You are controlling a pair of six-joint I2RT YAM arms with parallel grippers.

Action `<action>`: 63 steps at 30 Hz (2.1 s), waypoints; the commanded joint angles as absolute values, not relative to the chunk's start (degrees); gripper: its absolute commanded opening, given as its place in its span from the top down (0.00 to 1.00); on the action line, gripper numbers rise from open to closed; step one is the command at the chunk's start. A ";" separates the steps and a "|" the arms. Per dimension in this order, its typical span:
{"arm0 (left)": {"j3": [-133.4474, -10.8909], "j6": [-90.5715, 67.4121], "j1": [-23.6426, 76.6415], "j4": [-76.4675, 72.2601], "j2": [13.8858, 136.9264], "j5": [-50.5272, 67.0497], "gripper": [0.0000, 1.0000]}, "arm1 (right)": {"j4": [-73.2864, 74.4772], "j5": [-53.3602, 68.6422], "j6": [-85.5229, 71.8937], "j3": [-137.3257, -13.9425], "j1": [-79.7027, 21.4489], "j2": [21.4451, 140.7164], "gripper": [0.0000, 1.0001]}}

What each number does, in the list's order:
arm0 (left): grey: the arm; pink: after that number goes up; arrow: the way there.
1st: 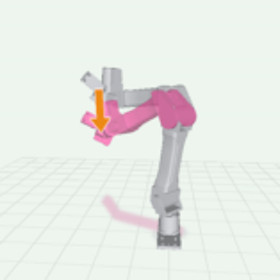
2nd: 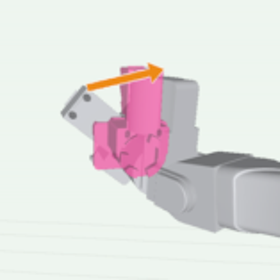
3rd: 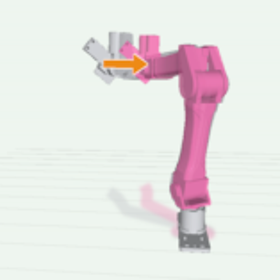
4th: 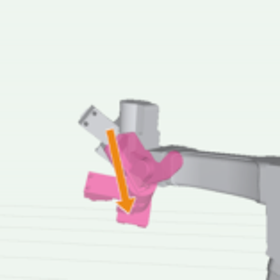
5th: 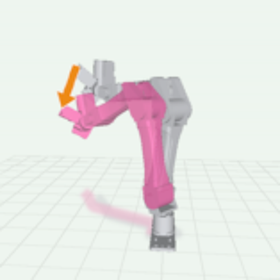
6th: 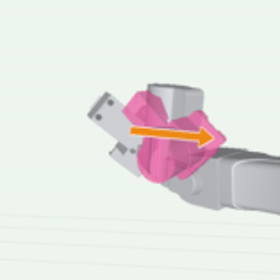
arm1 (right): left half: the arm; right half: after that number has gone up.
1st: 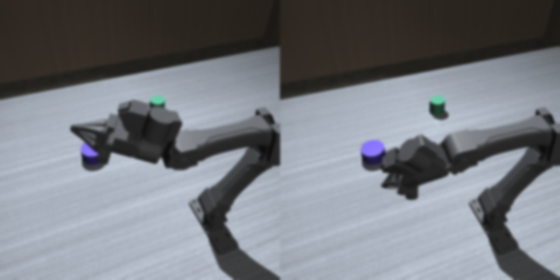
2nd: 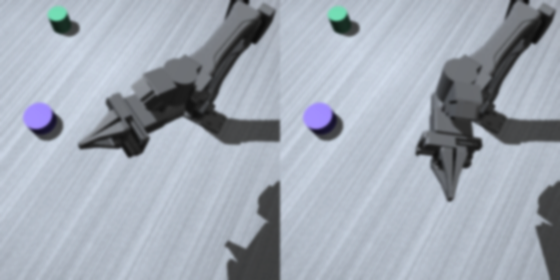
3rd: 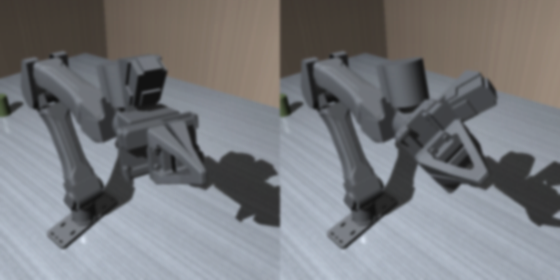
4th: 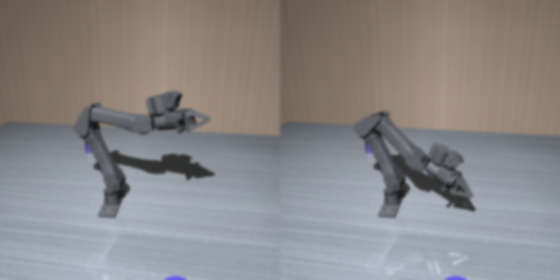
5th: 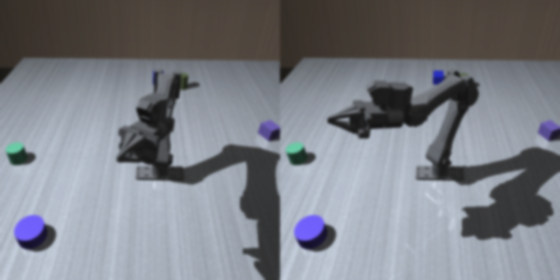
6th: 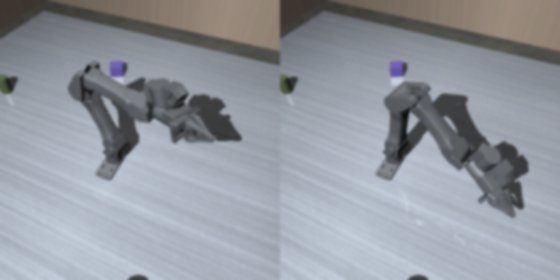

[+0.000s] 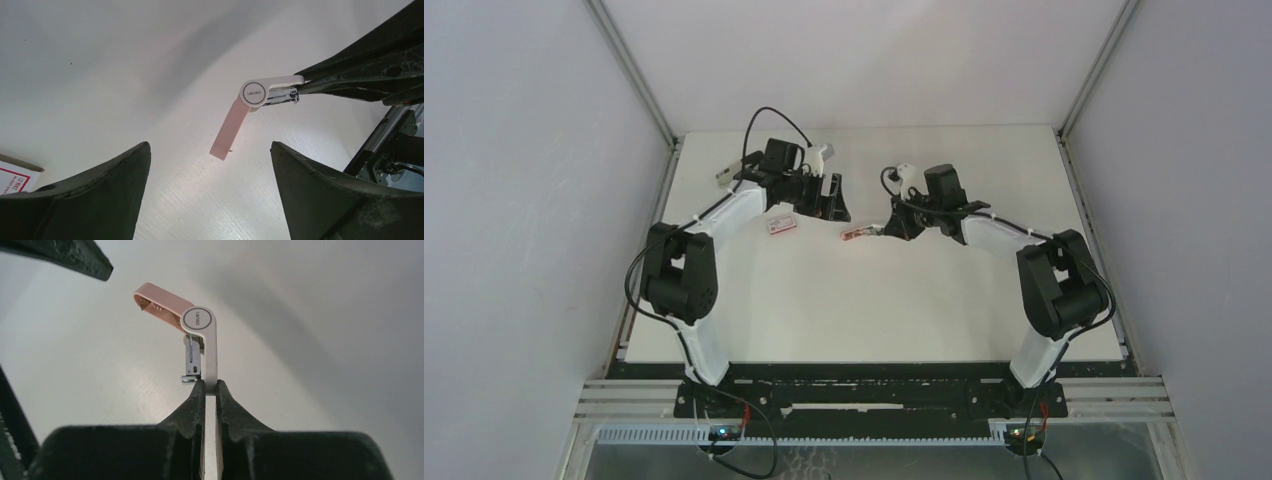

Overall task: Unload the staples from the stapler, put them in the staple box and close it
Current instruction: Unload the staple at the center of the board.

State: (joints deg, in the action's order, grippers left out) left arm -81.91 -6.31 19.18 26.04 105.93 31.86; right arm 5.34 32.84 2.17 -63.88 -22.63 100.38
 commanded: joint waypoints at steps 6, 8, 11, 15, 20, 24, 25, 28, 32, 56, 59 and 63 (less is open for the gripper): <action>-78.21 -1.75 17.57 20.83 101.04 35.34 0.06 | -8.97 24.59 19.46 -54.89 -26.98 92.86 1.00; -77.91 -1.38 17.31 20.66 101.01 35.53 0.06 | -11.29 22.44 22.57 -52.88 -28.28 92.03 1.00; -77.66 -0.79 17.02 20.65 100.67 35.53 0.06 | -15.05 19.41 26.27 -50.26 -30.08 91.35 1.00; -77.16 0.02 16.55 20.57 100.02 35.48 0.05 | -18.63 16.00 30.13 -48.16 -31.72 90.86 1.00; -76.21 0.81 16.00 20.30 98.72 36.10 0.04 | -24.58 11.61 33.26 -45.04 -33.61 89.67 1.00; -75.79 2.68 15.67 20.98 97.30 36.07 0.01 | -30.47 9.93 38.02 -41.83 -35.33 89.52 1.00; -75.78 3.13 15.58 21.43 97.03 35.98 0.00 | -31.92 10.01 39.46 -40.89 -35.78 89.53 1.00; -76.06 4.60 15.08 23.07 96.12 35.89 0.00 | -40.24 10.52 42.87 -36.56 -36.93 89.17 1.00; -75.01 6.20 14.61 24.17 94.31 35.25 0.00 | -48.86 12.69 47.65 -31.71 -37.65 88.71 1.00; -68.20 12.96 13.67 23.55 88.95 33.18 0.00 | -80.58 11.96 56.42 -21.91 -40.29 97.23 1.00; -67.77 12.49 13.69 22.55 88.57 33.08 0.00 | -80.96 11.46 57.32 -21.94 -40.66 96.89 1.00; -66.89 11.79 13.69 21.19 88.09 32.08 0.00 | -78.09 9.95 56.22 -22.71 -42.03 95.77 1.00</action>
State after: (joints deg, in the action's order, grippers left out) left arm -68.64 11.62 14.00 24.05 91.31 32.56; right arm -76.44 10.92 56.73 -21.39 -40.49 98.78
